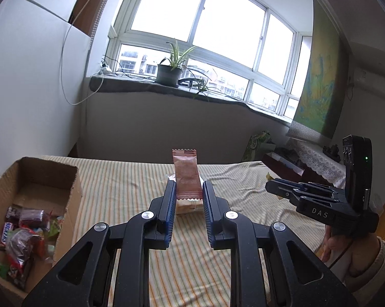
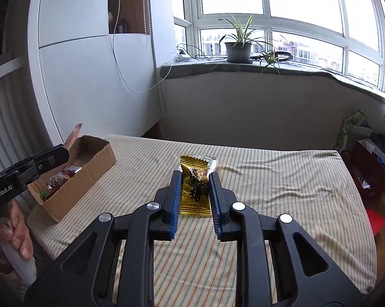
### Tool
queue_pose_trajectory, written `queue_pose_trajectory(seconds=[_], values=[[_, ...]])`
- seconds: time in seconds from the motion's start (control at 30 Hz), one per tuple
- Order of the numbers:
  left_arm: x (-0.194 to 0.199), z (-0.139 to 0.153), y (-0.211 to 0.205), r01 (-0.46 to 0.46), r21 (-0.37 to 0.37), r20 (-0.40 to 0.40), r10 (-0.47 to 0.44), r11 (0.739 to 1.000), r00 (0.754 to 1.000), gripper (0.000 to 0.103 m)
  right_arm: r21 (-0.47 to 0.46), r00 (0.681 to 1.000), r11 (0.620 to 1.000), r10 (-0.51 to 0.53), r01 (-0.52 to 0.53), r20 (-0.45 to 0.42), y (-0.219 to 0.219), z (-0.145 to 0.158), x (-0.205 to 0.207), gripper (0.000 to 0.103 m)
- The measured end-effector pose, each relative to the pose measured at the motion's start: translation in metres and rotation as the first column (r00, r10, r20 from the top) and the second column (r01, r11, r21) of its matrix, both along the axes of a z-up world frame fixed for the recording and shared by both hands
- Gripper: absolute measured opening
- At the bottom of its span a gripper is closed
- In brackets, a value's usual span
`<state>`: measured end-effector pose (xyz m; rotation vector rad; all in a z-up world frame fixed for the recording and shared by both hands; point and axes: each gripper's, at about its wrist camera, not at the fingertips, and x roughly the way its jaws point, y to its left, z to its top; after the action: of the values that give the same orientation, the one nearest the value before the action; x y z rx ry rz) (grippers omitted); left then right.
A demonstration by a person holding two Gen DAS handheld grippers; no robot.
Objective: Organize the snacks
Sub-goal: 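Carry both candies over the box and open both tools to drop them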
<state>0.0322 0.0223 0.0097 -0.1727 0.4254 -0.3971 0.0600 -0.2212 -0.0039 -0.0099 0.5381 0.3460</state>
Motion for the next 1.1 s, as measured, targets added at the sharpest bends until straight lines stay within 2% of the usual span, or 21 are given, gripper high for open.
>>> queue_pose_trajectory(seconds=[0.2, 0.67, 0.9, 1.1], values=[[-0.023, 0.016, 0.005, -0.003, -0.015, 0.059, 0.004, 1.0, 0.998, 0.019, -0.011, 0.999, 0.999, 0.033, -0.033, 0.033, 0.014, 0.015, -0.015, 0.022], [-0.027, 0.014, 0.008, -0.025, 0.001, 0.067, 0.025, 1.0, 0.997, 0.019, 0.006, 0.997, 0.997, 0.075, -0.076, 0.024, 0.025, 0.009, -0.01, 0.022], [-0.032, 0.007, 0.035, -0.078, -0.005, 0.052, 0.078, 0.997, 0.996, 0.019, 0.003, 0.987, 0.987, 0.161, -0.161, 0.007, 0.073, 0.005, 0.003, 0.022], [-0.042, -0.003, 0.08, -0.172, -0.02, 0.023, 0.172, 0.985, 0.985, 0.019, -0.005, 0.954, 0.955, 0.297, -0.298, -0.029, 0.149, -0.006, 0.018, 0.022]])
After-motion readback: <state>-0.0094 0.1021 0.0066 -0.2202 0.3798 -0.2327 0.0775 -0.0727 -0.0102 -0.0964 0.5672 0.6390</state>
